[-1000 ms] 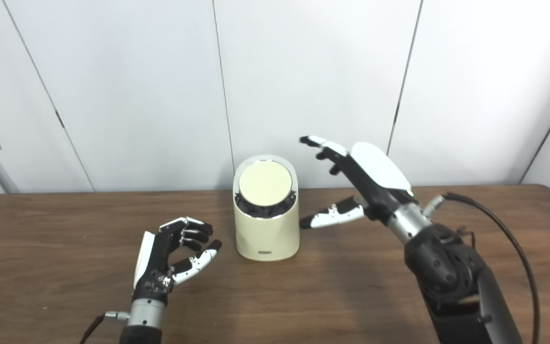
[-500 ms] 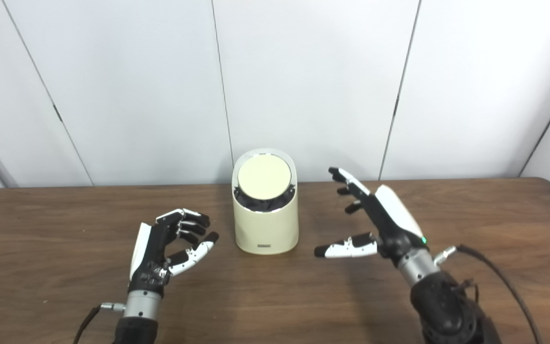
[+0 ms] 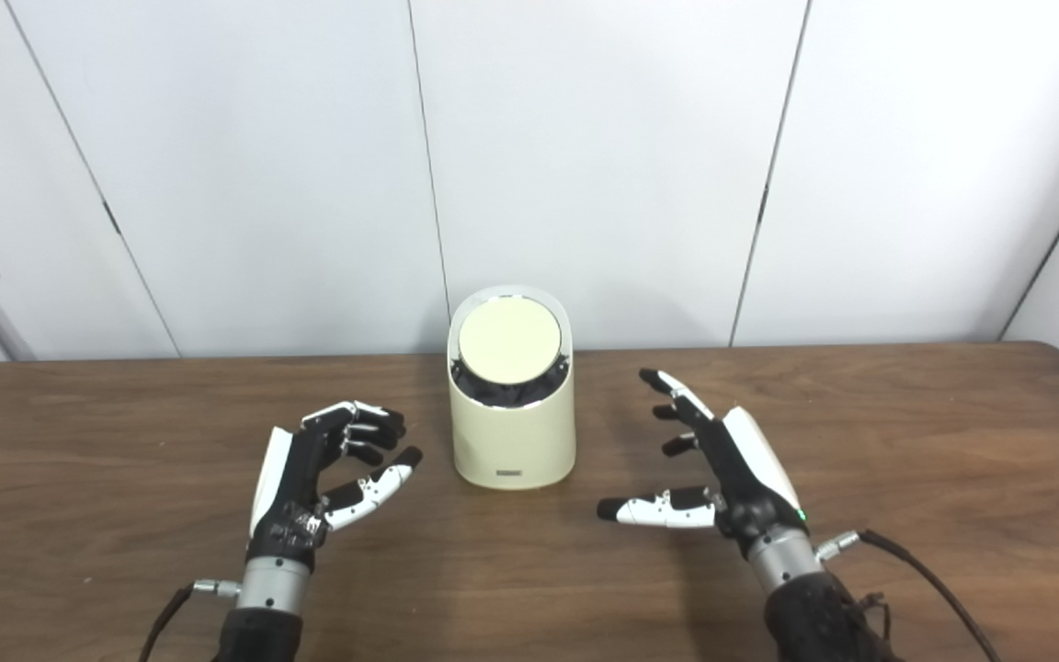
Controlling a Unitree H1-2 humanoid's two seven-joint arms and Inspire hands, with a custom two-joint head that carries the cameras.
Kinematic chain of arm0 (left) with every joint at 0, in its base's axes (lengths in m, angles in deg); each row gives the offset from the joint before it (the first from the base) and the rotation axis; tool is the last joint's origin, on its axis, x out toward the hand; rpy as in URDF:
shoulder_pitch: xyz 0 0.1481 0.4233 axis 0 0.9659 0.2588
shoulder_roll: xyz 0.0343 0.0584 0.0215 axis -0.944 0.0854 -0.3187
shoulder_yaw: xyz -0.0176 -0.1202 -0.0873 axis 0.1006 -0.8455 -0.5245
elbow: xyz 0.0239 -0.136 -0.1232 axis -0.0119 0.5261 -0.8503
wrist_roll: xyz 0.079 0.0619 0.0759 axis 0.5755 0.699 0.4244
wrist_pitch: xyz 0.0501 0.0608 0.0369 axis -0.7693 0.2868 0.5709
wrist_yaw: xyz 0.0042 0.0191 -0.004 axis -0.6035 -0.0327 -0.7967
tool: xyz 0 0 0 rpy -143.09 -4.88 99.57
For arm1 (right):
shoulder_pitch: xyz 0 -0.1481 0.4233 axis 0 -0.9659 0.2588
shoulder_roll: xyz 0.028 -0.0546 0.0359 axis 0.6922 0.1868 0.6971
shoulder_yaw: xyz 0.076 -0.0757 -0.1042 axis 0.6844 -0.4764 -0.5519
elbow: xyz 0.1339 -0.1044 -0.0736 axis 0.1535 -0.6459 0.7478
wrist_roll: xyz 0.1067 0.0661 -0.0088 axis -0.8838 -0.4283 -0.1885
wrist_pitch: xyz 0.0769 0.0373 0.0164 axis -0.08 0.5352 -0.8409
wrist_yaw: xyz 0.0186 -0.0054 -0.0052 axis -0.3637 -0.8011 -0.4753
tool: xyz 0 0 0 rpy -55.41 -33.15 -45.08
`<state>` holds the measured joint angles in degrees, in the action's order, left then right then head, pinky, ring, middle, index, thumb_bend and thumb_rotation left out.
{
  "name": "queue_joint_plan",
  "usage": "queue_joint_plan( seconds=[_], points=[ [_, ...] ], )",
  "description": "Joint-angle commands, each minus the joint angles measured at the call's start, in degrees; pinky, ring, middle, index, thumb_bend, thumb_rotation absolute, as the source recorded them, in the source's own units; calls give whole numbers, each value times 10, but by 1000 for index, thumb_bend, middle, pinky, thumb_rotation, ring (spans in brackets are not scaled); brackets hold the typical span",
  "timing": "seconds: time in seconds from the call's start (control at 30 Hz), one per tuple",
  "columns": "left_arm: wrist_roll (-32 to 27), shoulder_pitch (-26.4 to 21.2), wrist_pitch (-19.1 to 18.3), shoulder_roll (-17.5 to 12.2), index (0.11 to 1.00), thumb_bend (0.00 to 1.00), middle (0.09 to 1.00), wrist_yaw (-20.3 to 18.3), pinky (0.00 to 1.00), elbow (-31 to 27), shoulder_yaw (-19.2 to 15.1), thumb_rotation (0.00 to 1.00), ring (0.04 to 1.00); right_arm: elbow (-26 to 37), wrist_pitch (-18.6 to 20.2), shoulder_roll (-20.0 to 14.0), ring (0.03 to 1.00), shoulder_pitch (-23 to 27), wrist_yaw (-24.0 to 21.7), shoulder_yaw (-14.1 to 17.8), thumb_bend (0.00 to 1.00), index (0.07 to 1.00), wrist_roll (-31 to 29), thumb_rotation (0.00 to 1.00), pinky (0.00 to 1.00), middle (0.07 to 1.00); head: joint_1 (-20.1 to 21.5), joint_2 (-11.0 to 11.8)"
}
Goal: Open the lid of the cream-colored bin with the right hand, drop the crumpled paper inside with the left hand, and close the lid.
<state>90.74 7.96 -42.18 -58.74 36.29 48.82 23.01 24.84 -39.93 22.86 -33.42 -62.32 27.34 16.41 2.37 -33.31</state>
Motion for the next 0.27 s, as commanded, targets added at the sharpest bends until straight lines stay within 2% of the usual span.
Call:
queue_joint_plan(
  seconds=[0.0, 0.23],
  points=[
    [-2, -26, 14, -2, 498, 510, 652, 1, 514, -15, -2, 50, 583, 10, -6, 3, 849, 13, 17, 1, 799, 903, -2, 256, 691, 921, 1, 0],
    [-4, -28, 18, -2, 498, 510, 649, -1, 518, -11, -1, 50, 581, 8, -7, 5, 838, 9, 25, 0, 801, 896, -1, 250, 661, 910, 2, 1]
  ],
)
